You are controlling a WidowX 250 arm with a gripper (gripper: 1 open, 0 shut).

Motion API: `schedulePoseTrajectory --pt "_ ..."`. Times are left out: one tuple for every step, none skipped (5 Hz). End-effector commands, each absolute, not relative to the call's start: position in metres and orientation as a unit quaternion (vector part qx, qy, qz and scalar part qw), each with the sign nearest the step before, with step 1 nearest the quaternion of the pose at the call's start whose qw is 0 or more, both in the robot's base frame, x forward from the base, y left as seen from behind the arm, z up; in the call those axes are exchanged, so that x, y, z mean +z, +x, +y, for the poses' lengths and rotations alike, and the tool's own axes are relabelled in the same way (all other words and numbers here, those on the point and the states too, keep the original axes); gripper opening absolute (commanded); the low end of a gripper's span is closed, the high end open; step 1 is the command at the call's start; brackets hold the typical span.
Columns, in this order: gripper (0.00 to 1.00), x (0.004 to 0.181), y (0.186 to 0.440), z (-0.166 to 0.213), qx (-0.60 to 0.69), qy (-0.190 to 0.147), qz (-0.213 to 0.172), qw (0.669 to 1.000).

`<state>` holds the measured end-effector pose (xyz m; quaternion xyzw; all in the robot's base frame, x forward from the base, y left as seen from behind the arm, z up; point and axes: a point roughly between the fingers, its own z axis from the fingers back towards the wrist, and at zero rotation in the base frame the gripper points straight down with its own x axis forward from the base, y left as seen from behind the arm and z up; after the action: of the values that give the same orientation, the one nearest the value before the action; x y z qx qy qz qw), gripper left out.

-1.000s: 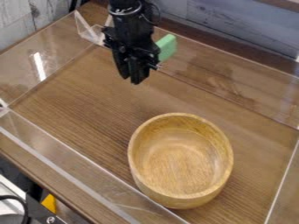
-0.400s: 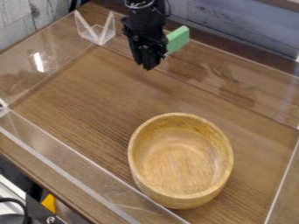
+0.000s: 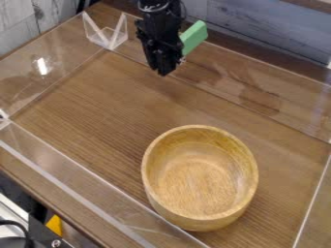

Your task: Put the green block in the brown bowl

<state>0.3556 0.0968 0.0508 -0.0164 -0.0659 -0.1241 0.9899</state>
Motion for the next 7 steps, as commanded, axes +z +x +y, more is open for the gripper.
schedulePoseTrajectory --pt "0.0 0.061 0.375 0.118 -0.12 -0.002 -0.091 0.989" --pt "0.0 0.053 0.377 0.128 -0.119 -0.005 -0.087 0.989" --pt "0.0 0.051 0.377 0.124 -0.138 -0.01 -0.081 0.987" --pt "0.0 0.053 0.377 0.118 -0.153 -0.016 -0.076 0.985" --pt "0.0 0.058 0.379 0.11 -0.183 -0.022 -0.07 0.98" --pt "0.0 0.059 0.378 0.103 -0.216 -0.03 -0.064 0.974" --pt "0.0 0.053 0.378 0.109 -0.224 -0.035 -0.059 0.972"
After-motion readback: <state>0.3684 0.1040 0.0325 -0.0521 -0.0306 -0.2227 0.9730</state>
